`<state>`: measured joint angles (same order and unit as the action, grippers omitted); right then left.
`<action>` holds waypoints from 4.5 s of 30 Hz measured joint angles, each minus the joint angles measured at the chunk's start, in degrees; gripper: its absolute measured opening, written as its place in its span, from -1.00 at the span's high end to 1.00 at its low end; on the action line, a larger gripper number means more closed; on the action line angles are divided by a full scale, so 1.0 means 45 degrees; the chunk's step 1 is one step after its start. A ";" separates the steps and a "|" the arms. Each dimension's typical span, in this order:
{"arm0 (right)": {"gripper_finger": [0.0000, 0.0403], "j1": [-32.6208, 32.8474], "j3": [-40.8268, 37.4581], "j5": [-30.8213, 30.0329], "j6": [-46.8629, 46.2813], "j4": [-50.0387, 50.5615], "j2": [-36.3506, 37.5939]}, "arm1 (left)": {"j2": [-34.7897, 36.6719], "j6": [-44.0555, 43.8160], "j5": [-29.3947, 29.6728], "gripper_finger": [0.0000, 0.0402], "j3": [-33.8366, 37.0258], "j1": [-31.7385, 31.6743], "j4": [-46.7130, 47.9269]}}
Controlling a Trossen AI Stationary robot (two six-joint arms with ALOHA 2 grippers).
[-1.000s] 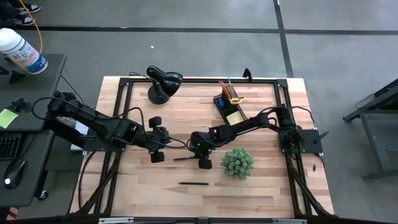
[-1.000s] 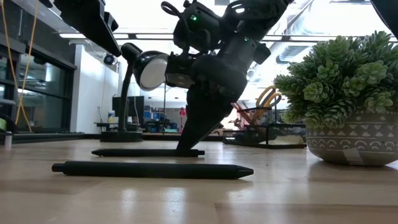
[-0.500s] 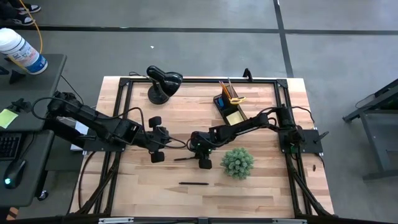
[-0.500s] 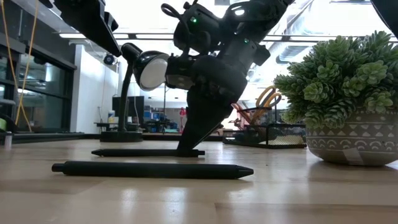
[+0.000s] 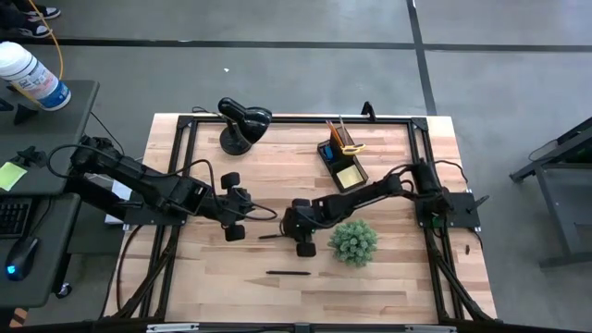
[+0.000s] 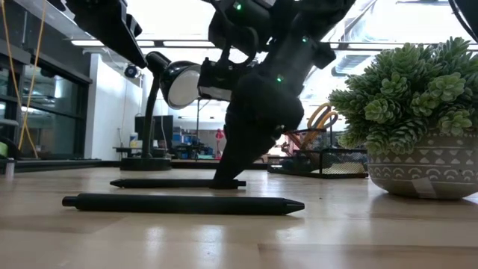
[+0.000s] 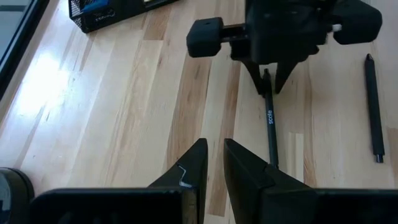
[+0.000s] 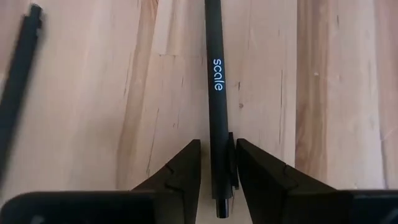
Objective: Pick and place office supplies into organizer
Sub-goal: Put the top black pen into the desk organizer
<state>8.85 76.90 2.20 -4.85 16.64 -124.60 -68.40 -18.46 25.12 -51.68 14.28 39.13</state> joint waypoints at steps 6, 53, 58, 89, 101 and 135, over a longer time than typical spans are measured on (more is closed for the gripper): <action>0.60 0.0558 0.0005 -0.1063 -0.0171 -0.0035 0.0000 | 0.0000 -0.0005 0.0116 0.79 0.0000 0.0000 0.0000; 0.93 -0.0060 0.3316 -0.1993 0.1761 0.4705 -0.0204 | 0.0000 0.0136 0.1350 0.79 0.0000 -0.0005 0.1287; 1.00 -0.0060 0.3492 -0.1804 0.1777 0.5065 -0.0060 | 0.0010 0.0132 0.1423 0.79 0.0000 -0.0005 0.1451; 0.75 -0.1049 0.3536 0.0174 0.1964 0.5291 -0.0194 | 0.0024 -0.0375 0.2011 0.79 0.0000 -0.0003 0.1735; 0.71 -0.1191 0.3536 0.0621 0.1989 0.5712 -0.0194 | 0.0024 -0.0374 0.2011 0.79 0.0000 0.0000 0.1729; 0.71 -0.1155 0.3558 0.1125 0.1951 0.5379 -0.0010 | 0.0024 -0.0583 0.2332 0.79 0.0000 0.0000 0.1763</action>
<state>3.65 92.91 7.27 3.92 40.85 -124.64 -68.29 -21.08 35.62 -51.68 14.28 47.07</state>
